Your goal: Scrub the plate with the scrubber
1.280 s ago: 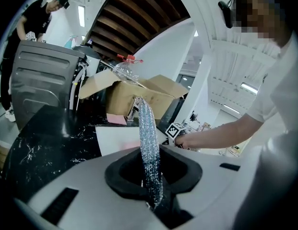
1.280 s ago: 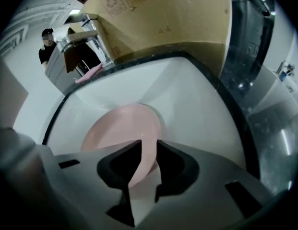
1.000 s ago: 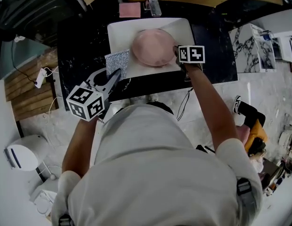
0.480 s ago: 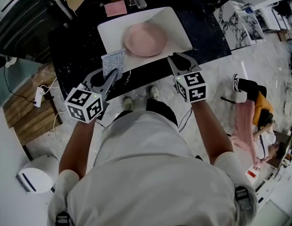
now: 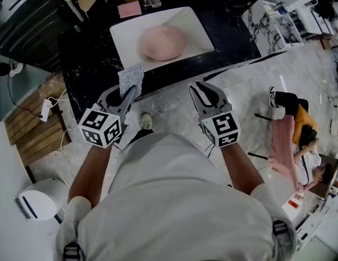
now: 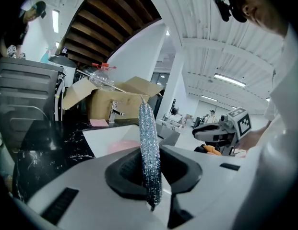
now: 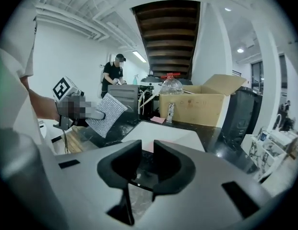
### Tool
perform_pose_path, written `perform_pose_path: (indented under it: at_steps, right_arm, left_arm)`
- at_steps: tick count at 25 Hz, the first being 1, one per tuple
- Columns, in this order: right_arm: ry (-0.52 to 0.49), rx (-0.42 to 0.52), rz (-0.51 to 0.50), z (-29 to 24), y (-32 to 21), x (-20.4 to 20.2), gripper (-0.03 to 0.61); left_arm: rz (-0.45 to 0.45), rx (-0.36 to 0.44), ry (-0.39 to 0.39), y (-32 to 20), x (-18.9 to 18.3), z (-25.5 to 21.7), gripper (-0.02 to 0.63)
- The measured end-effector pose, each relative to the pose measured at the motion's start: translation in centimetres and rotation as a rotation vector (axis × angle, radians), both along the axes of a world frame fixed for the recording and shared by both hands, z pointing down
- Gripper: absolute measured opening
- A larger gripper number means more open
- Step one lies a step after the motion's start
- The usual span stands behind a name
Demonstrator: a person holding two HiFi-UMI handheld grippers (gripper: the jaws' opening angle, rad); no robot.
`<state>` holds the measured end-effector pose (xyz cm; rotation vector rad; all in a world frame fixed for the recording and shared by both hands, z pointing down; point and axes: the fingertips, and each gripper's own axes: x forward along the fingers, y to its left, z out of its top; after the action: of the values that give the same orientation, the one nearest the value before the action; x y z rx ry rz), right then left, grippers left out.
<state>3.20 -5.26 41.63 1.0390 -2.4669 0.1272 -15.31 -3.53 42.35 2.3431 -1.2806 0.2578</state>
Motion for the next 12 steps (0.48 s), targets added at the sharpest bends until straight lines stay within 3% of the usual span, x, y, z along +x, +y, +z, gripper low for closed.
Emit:
perform_pose_path:
  at_steps: [12]
  right_arm:
    - [-0.083, 0.039, -0.134, -1.0, 9.6, 5.7, 0.08]
  left_arm:
    - [-0.114, 0.022, -0.016, 9.4, 6.3, -1.1, 0.069]
